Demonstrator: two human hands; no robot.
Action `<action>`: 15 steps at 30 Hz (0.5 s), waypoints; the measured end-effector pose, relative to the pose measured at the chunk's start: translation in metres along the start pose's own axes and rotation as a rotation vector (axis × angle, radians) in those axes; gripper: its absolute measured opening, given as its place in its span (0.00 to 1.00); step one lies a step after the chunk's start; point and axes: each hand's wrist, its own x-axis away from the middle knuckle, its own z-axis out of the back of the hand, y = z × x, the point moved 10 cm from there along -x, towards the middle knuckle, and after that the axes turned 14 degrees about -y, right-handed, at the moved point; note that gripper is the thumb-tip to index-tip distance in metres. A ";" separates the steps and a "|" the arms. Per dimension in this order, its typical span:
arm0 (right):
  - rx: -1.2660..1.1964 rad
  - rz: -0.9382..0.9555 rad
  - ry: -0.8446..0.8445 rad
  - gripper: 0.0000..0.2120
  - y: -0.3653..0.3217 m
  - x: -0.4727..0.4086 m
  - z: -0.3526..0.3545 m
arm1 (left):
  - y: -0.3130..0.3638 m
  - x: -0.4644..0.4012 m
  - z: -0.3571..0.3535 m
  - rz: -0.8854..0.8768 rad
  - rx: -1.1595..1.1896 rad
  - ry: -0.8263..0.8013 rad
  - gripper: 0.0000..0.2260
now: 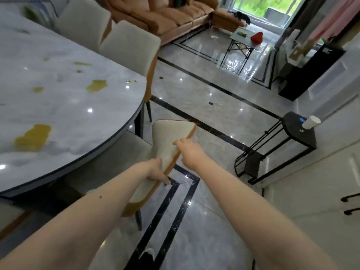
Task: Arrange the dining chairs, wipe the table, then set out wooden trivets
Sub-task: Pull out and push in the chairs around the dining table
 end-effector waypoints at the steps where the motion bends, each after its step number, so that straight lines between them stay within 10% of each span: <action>1: 0.045 0.033 -0.023 0.30 -0.001 -0.009 -0.001 | -0.002 -0.004 -0.002 0.010 0.013 -0.033 0.49; 15: 0.470 0.529 -0.222 0.22 -0.016 -0.080 -0.030 | -0.011 0.004 -0.010 0.212 0.338 -0.034 0.42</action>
